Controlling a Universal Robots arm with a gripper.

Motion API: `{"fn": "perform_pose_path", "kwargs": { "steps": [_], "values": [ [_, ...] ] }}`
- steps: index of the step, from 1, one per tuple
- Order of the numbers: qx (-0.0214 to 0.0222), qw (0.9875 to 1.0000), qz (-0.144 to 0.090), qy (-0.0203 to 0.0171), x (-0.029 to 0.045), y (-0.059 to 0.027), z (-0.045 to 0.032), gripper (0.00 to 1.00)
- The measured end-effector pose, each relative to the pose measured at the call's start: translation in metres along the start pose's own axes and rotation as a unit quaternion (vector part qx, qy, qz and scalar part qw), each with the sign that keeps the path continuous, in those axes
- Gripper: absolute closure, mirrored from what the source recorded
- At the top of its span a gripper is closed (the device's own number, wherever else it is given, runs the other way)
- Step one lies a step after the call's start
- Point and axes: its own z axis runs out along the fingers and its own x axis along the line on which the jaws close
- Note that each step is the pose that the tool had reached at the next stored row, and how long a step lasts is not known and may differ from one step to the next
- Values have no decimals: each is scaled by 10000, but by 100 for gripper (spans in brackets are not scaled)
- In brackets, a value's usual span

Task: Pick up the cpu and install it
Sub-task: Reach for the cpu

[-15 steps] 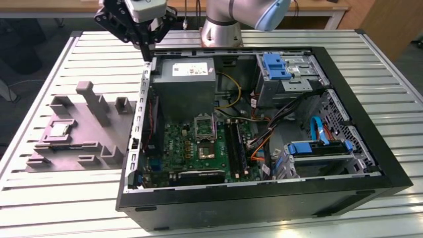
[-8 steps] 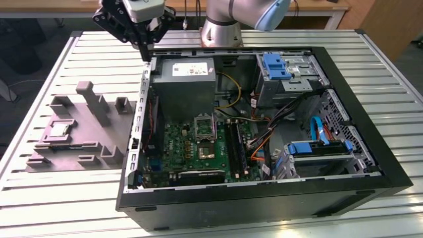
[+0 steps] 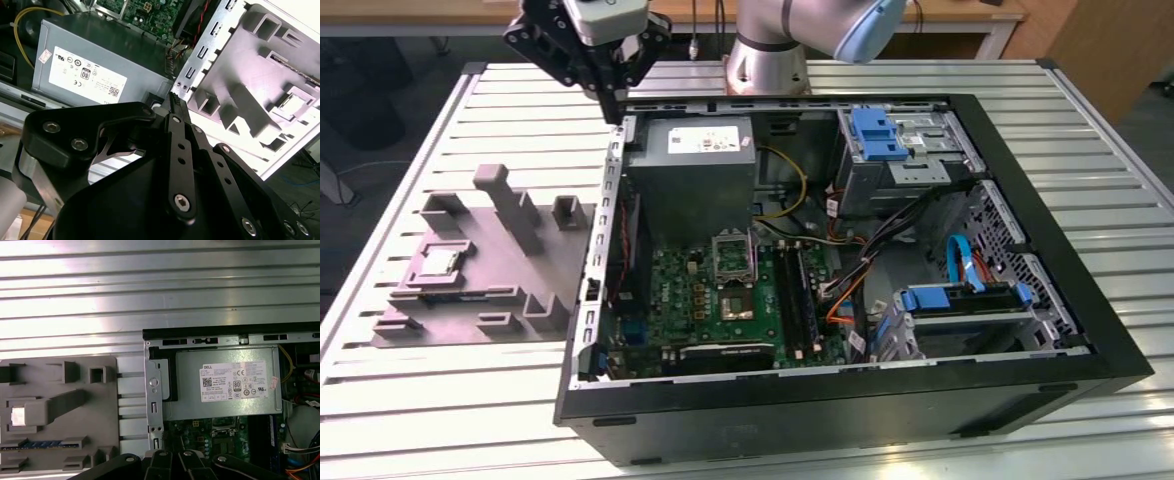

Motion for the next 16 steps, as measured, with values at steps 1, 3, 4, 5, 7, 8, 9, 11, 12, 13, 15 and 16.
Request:
{"fn": "perform_pose_path", "kwargs": {
  "steps": [1,3,4,5,7,8,9,11,12,13,15,16],
  "values": [
    [0,10000,0,0,2,0,0,89],
    [0,10000,0,0,6,0,0,89],
    [0,10000,0,0,9,-1,0,89],
    [0,10000,0,0,10,-1,0,89],
    [0,10000,0,0,13,-1,0,89],
    [0,10000,1,0,16,-1,-1,89],
    [0,10000,1,0,20,-1,-1,89],
    [0,10000,0,0,27,-2,-1,89],
    [0,10000,0,0,31,-2,-1,89],
    [0,10000,0,0,35,-3,-1,89],
    [0,10000,0,0,42,-3,-1,89],
    [0,10000,0,0,47,-3,-2,89]
  ]
}}
